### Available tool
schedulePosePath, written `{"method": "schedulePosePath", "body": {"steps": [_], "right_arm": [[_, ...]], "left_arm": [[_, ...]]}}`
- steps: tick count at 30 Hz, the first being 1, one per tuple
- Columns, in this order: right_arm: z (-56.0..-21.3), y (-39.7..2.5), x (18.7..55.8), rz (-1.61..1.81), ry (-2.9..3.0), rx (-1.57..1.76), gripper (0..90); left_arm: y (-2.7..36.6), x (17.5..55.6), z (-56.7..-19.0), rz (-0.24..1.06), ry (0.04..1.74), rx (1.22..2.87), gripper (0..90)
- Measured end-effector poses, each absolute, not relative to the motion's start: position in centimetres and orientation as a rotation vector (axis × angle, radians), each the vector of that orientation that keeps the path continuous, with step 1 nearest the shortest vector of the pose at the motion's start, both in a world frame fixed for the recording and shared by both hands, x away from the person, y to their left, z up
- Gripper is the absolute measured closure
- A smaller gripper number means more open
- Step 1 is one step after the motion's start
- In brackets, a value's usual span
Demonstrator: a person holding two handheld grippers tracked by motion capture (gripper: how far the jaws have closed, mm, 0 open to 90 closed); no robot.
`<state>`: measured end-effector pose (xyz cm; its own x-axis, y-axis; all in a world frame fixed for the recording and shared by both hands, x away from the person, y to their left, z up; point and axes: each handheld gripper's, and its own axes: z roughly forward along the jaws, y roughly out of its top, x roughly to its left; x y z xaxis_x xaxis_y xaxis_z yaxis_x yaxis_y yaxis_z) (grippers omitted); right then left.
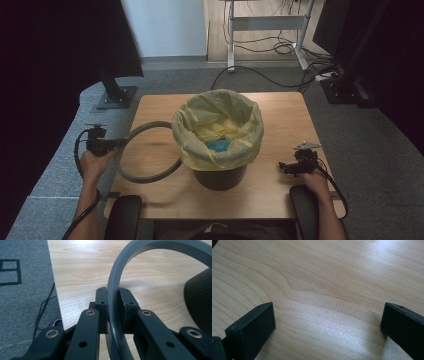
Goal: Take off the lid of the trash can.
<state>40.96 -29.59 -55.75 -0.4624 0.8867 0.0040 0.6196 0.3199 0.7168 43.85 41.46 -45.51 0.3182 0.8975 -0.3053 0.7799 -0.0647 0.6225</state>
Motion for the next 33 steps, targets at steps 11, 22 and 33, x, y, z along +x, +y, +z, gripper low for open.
{"method": "schedulePosePath", "body": {"steps": [11,22,33], "right_arm": [[-55.7,-29.6,41.0,0.934,2.203,1.335,0.0],[-55.7,-29.5,41.0,0.936,2.207,1.33,0.0],[-55.7,-29.5,40.9,0.935,2.206,1.331,0.0]], "left_arm": [[40.5,44.3,-48.7,0.22,1.505,1.885,78.8],[39.4,44.3,-51.6,0.26,1.561,1.956,78.7],[38.6,43.7,-52.9,0.33,1.502,1.998,64.3]]}}
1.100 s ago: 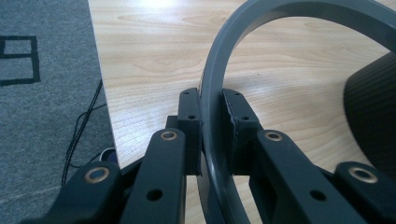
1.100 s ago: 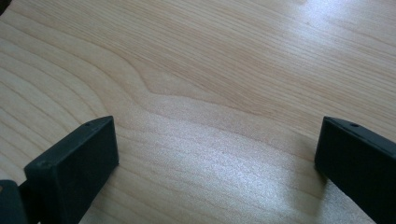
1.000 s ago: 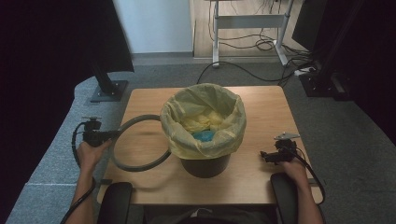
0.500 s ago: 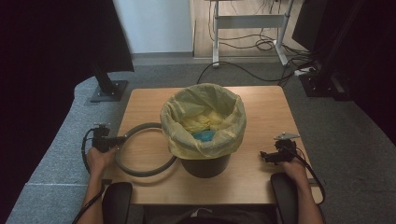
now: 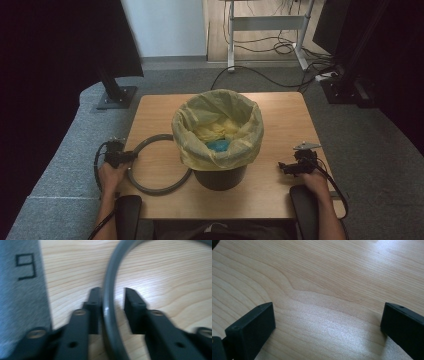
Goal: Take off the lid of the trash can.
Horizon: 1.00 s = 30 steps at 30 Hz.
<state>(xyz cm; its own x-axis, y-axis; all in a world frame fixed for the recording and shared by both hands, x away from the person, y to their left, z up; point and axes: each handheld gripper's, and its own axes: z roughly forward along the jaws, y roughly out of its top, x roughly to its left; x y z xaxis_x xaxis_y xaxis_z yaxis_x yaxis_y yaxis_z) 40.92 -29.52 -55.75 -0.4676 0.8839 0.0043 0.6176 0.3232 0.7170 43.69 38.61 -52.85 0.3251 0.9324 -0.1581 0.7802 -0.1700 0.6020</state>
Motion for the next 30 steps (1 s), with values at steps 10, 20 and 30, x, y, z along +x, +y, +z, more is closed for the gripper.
{"method": "schedulePosePath", "body": {"steps": [10,20,30], "right_arm": [[-55.7,-29.5,40.9,0.936,2.207,1.33,0.0],[-55.7,-29.4,40.8,0.938,2.21,1.328,0.0],[-55.7,-29.5,40.8,0.938,2.21,1.326,0.0]], "left_arm": [[37.2,42.5,-54.0,0.391,1.35,2.024,23.7],[35.4,42.5,-54.6,0.453,1.295,2.133,0.0],[35.5,42.6,-54.5,0.445,1.302,2.146,0.0]]}}
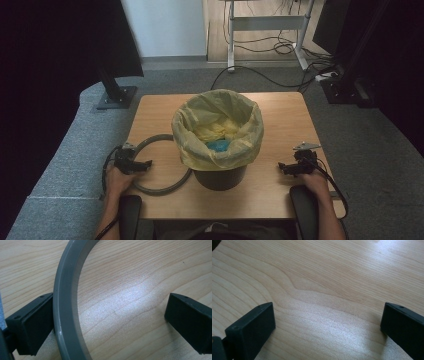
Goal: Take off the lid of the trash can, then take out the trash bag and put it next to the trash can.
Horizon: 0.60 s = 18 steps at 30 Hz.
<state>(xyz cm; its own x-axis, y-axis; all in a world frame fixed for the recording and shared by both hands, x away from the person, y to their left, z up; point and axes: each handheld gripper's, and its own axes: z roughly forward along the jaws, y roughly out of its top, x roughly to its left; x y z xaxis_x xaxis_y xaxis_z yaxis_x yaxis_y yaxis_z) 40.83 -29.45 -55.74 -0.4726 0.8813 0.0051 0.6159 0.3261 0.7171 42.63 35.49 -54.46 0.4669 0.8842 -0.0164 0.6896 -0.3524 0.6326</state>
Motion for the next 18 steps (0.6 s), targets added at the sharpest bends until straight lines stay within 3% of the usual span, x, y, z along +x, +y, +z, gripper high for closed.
{"method": "schedulePosePath", "body": {"steps": [18], "right_arm": [[-54.3,-29.3,40.8,0.946,2.276,1.269,0.0]], "left_arm": [[35.6,43.3,-52.8,0.383,1.349,2.153,3.6]]}}
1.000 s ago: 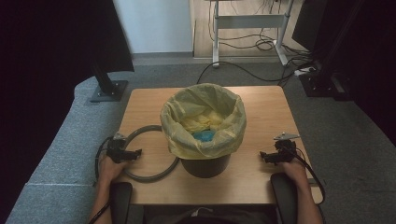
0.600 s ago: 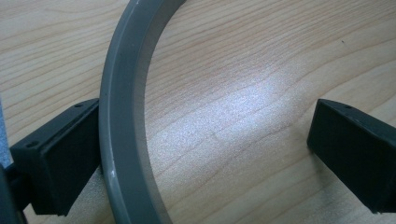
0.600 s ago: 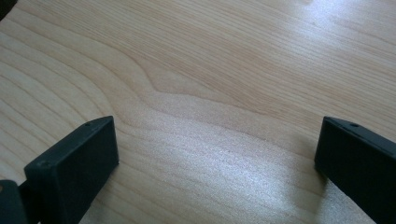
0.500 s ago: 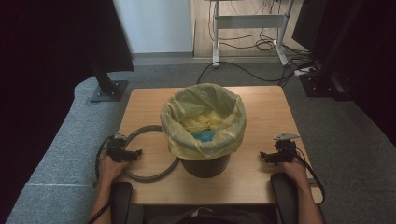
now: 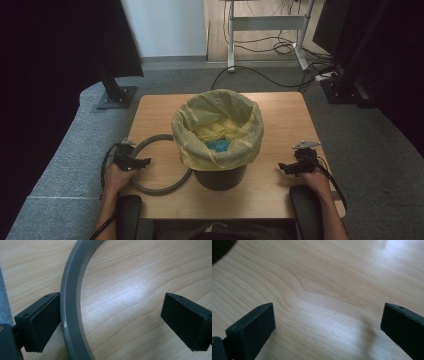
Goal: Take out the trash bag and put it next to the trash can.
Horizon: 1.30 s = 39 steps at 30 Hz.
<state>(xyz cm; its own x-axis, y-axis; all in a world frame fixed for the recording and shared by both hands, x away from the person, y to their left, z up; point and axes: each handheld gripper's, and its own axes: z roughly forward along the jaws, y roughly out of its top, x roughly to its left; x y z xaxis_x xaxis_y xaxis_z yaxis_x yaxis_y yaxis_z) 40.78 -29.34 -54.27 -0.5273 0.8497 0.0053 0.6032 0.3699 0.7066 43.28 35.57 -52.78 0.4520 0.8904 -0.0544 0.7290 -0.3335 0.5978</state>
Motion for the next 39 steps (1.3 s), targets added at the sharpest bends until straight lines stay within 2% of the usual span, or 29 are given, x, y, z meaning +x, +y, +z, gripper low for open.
{"method": "schedulePosePath", "body": {"steps": [23,39], "right_arm": [[-47.7,-27.0,40.0,1.056,2.388,1.126,0.0],[-42.3,-25.4,39.3,1.121,2.475,1.007,0.0]], "left_arm": [[33.6,41.9,-46.9,0.3,1.178,2.191,3.9],[31.6,40.7,-41.1,0.26,1.012,2.179,2.4]]}}
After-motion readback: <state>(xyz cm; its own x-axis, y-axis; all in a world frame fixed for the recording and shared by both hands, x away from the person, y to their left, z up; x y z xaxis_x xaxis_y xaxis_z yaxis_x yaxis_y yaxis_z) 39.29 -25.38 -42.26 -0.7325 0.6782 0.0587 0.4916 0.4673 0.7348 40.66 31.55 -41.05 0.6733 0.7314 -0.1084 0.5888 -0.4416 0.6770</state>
